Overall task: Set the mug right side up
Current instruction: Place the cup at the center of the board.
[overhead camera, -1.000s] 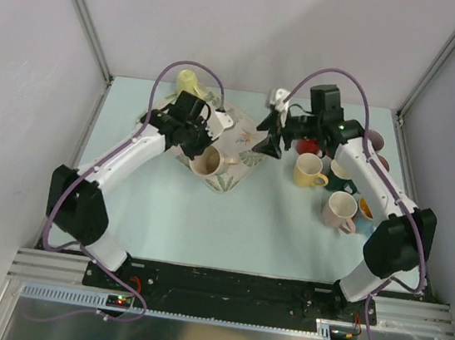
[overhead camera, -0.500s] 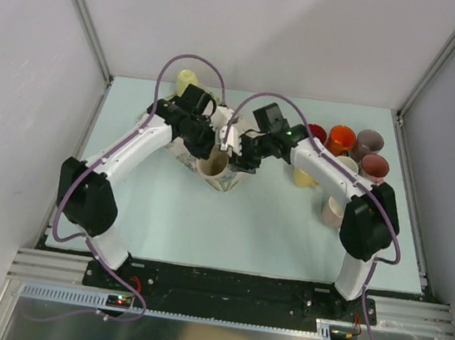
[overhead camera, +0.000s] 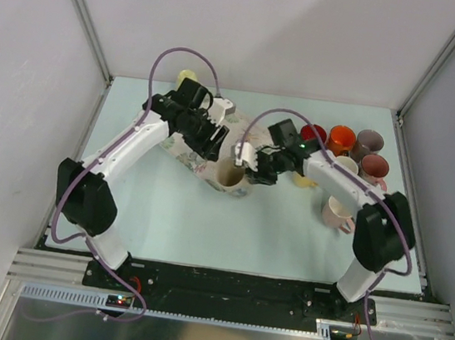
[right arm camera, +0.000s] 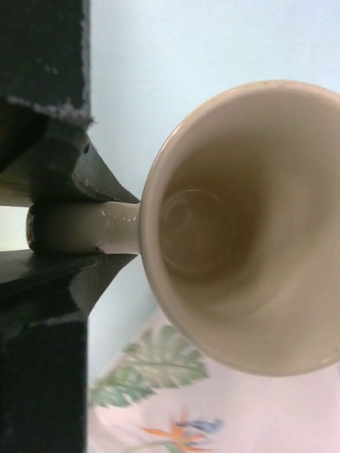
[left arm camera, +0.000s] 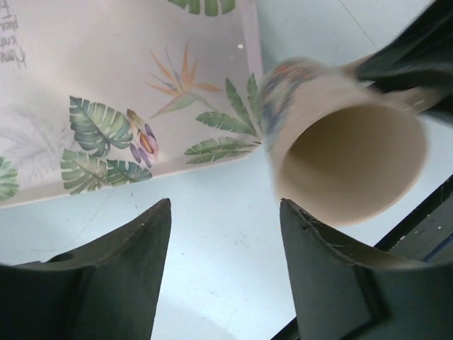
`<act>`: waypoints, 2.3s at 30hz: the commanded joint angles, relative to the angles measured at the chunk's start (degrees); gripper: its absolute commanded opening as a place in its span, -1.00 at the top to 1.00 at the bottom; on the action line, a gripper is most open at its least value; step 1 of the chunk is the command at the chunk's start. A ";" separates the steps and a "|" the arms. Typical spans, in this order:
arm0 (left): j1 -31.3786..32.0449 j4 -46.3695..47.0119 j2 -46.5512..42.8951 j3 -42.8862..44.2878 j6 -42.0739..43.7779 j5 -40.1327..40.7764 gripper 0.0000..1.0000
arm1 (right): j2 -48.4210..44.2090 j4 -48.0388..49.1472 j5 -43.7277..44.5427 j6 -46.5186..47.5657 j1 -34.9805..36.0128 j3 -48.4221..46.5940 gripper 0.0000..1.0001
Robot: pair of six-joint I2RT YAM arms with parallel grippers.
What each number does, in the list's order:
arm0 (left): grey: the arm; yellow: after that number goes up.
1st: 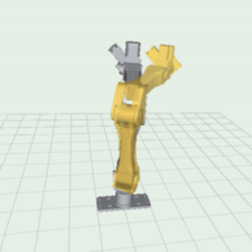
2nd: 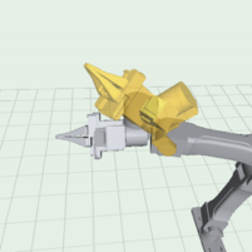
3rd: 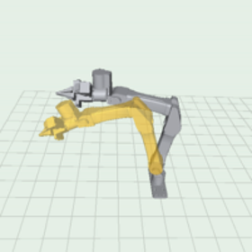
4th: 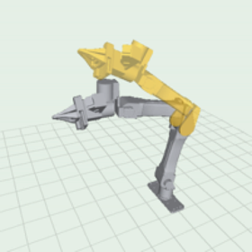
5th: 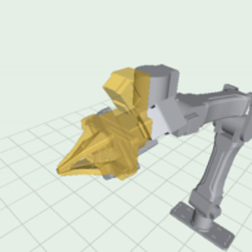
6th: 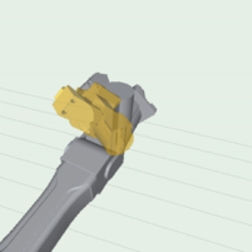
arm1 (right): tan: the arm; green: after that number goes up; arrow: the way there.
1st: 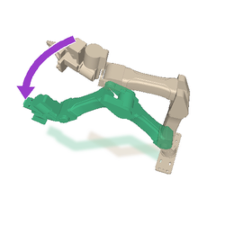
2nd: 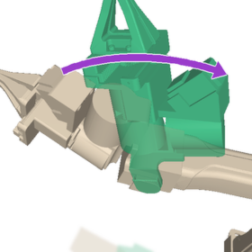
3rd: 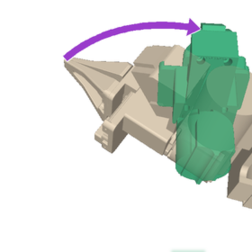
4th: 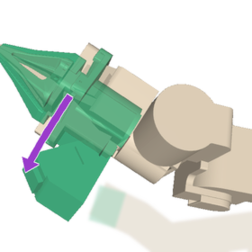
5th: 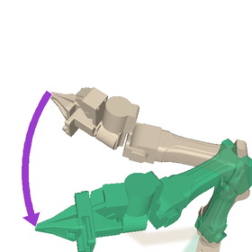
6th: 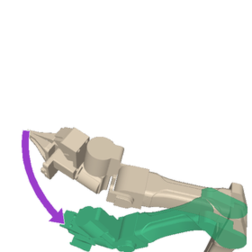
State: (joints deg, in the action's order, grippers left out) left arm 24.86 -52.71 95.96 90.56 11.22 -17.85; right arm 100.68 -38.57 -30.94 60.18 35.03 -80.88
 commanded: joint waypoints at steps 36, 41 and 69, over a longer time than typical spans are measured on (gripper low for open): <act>-4.74 1.36 1.35 4.79 -3.48 2.41 -0.45 | -36.73 13.98 -0.11 -14.31 -32.87 41.30 1.00; -4.53 1.38 1.72 4.83 -3.50 2.04 -0.46 | -36.60 11.82 -1.46 -13.85 -33.35 41.33 0.91; -6.65 1.45 9.85 16.02 -3.36 10.48 -0.55 | -52.26 -15.99 0.85 -4.93 -33.96 33.33 -0.41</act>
State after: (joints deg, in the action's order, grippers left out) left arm 19.75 -51.94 102.69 99.96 7.99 -14.41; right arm 52.58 -47.35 -32.86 50.28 1.63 -41.41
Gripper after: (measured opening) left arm 0.761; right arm 0.678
